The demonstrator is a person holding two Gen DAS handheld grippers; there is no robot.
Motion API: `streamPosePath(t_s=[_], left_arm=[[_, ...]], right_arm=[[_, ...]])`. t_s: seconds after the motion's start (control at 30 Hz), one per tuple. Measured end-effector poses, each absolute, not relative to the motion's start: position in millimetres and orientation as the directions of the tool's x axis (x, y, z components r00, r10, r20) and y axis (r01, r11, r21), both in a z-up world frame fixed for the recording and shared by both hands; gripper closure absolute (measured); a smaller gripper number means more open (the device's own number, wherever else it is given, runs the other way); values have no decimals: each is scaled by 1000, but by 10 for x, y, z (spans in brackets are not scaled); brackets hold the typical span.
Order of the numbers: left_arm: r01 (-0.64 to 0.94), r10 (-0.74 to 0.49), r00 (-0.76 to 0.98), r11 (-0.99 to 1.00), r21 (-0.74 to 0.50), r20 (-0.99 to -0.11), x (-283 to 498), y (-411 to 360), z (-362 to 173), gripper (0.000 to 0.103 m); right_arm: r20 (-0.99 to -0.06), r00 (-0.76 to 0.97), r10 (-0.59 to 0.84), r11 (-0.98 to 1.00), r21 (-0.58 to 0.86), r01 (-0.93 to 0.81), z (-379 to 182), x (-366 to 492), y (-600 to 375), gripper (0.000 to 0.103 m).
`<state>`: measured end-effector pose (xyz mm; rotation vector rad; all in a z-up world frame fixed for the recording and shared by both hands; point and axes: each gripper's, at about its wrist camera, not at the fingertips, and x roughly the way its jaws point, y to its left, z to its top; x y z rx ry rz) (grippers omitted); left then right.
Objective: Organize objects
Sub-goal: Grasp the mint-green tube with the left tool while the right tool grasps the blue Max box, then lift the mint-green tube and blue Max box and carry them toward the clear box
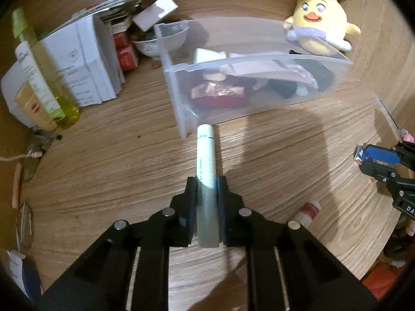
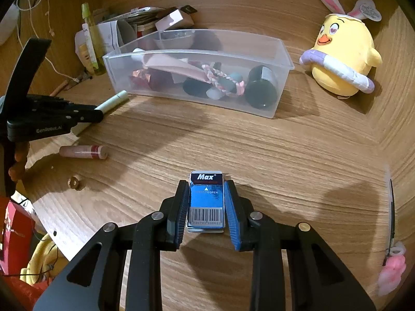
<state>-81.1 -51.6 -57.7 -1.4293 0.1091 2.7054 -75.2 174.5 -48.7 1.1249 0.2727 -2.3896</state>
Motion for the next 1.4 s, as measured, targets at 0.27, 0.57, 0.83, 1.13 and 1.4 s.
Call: streamPosePath(t_s=[0.27, 0.57, 0.83, 1.13, 1.4], left_arm=[[-34, 35, -591, -999, -18, -806, -612, -598, -510, 88], [48, -31, -646, -999, -1, -762, -386, -578, -324, 88], [86, -33, -685, -996, -37, -728, -340, -649, -118, 88], [61, -13, -738, -997, -49, -674, -337, -570, 157, 89], [30, 21, -756, -997, -67, -654, -446, -486, 339, 89]], right_arm=[[-760, -537, -366, -862, 60, 503, -452, -785, 1737, 78], [-720, -546, -429, -843, 102, 528, -290, -847, 1727, 78], [-677, -571, -464, -825, 96, 557, -89, -879, 1614, 78], [-633, -600, -490, -810, 76, 581, 121, -933, 1486, 78], [-599, -618, -509, -803, 72, 592, 284, -985, 1479, 78]])
